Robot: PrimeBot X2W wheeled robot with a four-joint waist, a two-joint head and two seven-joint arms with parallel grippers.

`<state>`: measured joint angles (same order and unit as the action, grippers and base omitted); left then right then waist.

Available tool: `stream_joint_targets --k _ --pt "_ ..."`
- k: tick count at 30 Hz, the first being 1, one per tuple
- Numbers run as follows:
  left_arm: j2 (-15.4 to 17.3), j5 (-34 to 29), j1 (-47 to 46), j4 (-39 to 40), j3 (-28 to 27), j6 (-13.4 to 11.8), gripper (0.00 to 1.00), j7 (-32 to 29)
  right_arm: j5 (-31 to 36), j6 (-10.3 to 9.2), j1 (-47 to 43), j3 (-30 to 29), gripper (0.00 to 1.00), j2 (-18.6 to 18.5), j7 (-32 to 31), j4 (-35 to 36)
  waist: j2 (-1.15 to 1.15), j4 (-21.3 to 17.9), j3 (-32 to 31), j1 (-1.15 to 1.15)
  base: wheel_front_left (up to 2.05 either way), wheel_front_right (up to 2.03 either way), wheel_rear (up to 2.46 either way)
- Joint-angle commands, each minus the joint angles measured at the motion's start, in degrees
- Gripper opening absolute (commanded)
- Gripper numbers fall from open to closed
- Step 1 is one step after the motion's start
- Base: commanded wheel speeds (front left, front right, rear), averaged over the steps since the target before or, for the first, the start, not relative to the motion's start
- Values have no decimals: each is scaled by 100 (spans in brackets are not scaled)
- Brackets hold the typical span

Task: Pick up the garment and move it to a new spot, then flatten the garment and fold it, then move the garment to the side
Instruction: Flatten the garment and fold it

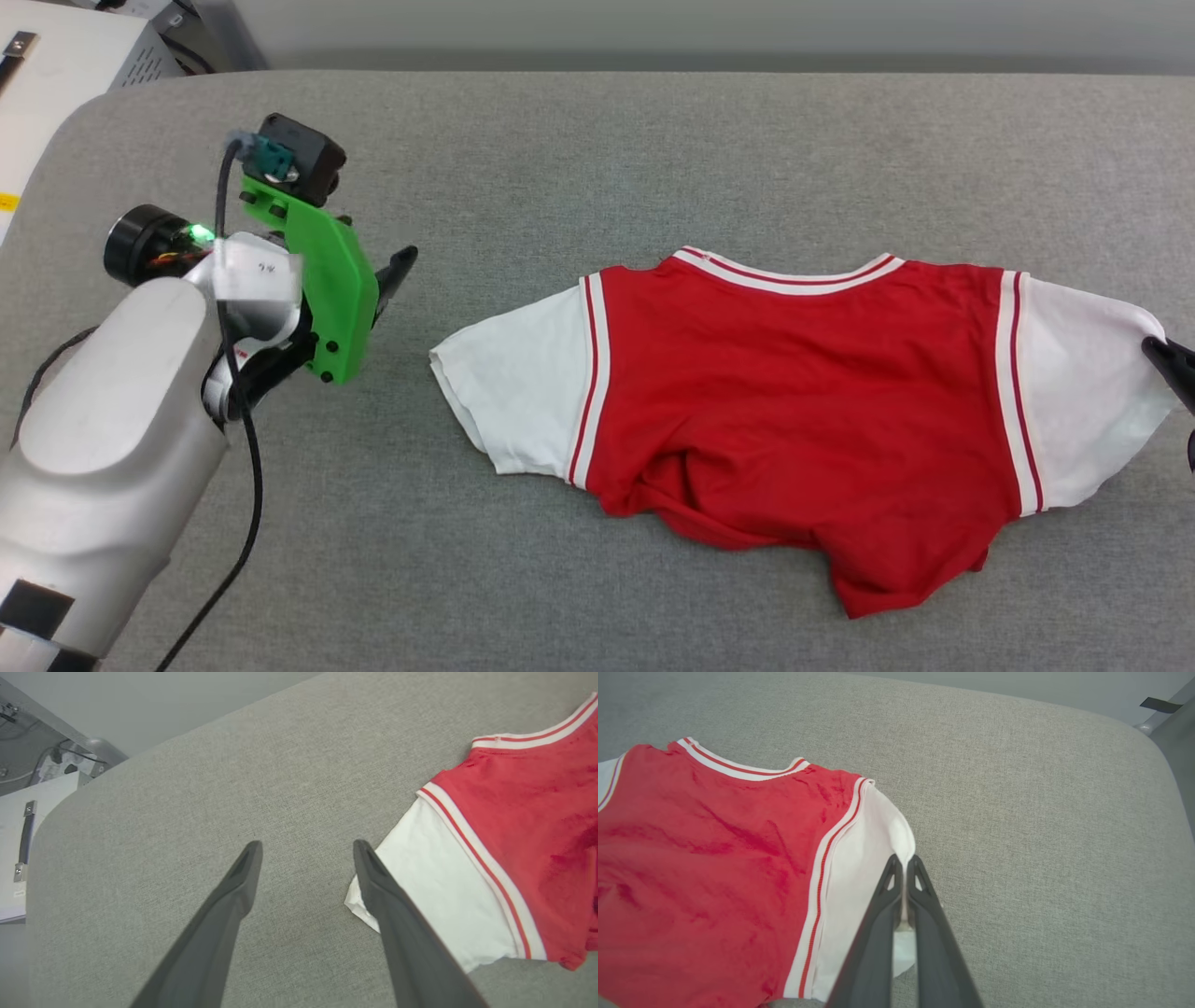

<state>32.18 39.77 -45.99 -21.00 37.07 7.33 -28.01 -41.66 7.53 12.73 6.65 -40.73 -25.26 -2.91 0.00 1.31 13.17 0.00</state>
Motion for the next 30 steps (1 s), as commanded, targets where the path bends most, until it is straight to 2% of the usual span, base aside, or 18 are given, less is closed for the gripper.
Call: stream_joint_targets --k 1,5,8,17,22,23,24,30 --pt "50 297 -206 -29 174 15 100 -300 70 -4 -86 -52 0 53 -60 74 0 -74 121 0 0 0 0" --pt "148 827 -551 -151 711 15 100 -1022 129 -4 -33 -109 0 134 -172 191 0 -158 284 0 0 0 0" --pt "124 1090 -697 -271 1056 15 100 -1273 156 -4 25 -113 0 189 -233 224 0 -217 387 0 0 0 0" --pt "56 1489 -805 -835 2082 15 100 -1583 182 -4 248 18 0 289 -281 199 0 -395 642 0 0 0 0" --pt "55 1616 -757 -1064 2590 15 100 -1535 159 -4 323 118 0 287 -243 110 0 -430 687 0 0 0 0" --pt "45 1670 -753 -1102 2653 15 35 -1467 151 -4 336 142 0 284 -228 82 0 -428 680 0 0 0 0" --pt "31 1714 -753 -1125 2694 15 0 -1387 147 -4 344 160 0 282 -216 56 0 -421 660 0 0 0 0" --pt "24 1824 -931 -1202 2912 15 0 -627 95 -4 404 294 0 232 -96 -83 0 -325 406 0 0 0 0"
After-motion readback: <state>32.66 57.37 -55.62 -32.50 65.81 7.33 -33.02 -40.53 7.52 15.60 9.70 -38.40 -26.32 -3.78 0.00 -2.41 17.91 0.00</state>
